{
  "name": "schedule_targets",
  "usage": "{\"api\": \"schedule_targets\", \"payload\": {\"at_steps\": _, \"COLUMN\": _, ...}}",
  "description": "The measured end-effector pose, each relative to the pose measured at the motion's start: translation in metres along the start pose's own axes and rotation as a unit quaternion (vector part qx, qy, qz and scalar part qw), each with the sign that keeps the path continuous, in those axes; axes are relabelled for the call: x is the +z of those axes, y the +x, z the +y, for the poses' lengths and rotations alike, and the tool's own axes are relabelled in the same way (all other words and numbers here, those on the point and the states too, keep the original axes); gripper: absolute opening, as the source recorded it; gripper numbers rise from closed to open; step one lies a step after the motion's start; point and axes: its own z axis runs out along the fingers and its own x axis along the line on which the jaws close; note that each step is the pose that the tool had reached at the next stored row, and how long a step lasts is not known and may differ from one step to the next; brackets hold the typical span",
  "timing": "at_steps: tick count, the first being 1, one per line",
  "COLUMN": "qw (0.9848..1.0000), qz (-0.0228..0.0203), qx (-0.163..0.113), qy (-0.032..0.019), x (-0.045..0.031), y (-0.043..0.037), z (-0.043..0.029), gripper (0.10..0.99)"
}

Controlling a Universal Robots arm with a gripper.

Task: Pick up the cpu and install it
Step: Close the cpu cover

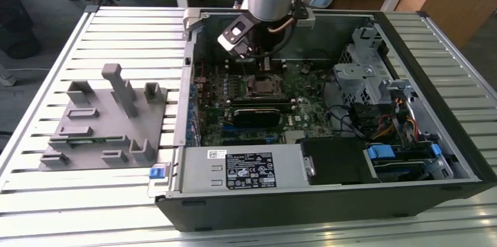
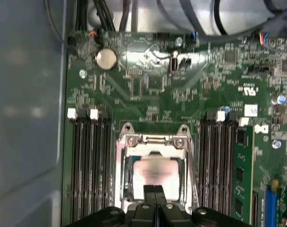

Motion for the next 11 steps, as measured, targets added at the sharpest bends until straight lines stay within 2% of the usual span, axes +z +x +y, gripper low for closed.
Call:
{"api": "schedule_targets", "payload": {"at_steps": 5, "qw": 1.0000, "qz": 0.0000, "qx": 0.000, "qy": 0.0000, "x": 0.0038, "y": 0.0001, "z": -0.0075, "gripper": 0.106}}
{"api": "schedule_targets", "payload": {"at_steps": 11, "qw": 1.0000, "qz": 0.0000, "qx": 0.000, "qy": 0.0000, "x": 0.0115, "y": -0.0001, "z": -0.0086, "gripper": 0.106}}
